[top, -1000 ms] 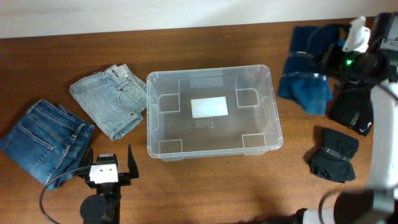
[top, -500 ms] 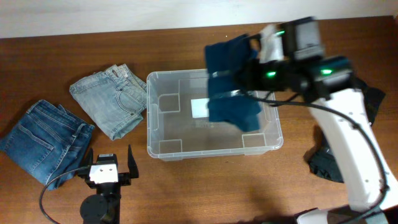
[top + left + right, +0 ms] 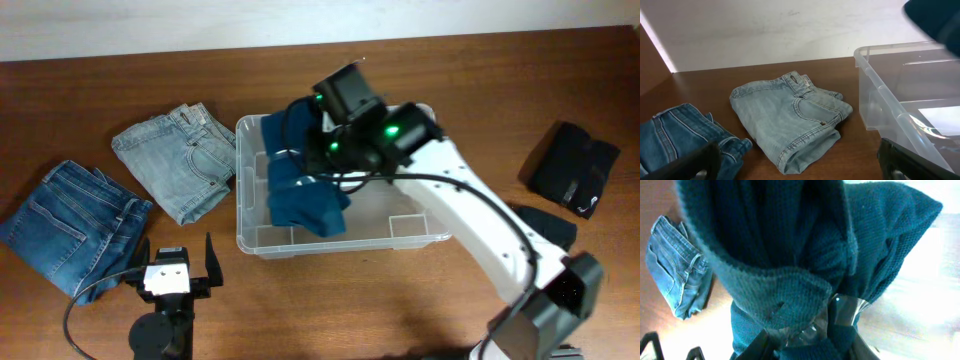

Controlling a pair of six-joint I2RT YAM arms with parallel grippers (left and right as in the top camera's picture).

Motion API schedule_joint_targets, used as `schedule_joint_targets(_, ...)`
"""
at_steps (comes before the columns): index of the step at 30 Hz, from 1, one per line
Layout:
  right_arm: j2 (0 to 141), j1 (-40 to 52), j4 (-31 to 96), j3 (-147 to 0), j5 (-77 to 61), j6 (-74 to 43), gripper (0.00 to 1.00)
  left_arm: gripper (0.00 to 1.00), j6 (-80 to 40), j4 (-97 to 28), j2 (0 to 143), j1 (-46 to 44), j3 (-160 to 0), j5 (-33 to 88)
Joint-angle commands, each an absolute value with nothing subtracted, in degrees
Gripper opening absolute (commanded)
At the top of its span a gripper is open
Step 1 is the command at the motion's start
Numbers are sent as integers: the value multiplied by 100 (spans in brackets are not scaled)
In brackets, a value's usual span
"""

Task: Pack container
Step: 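Carry the teal garment left into the box and lower it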

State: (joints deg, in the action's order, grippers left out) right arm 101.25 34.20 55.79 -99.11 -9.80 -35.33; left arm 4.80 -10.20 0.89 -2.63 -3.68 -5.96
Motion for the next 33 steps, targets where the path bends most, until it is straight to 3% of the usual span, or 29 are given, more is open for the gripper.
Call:
schedule_joint_targets(1,10372,3605,5413,-9955,-777,-3972,25,100,548,-1007,40,-231,-309,-534)
schedule_joint_targets(33,11867,3791,5009,-9953,-703,-3970,26,99,548,-1007,40,-231,-309,-534)
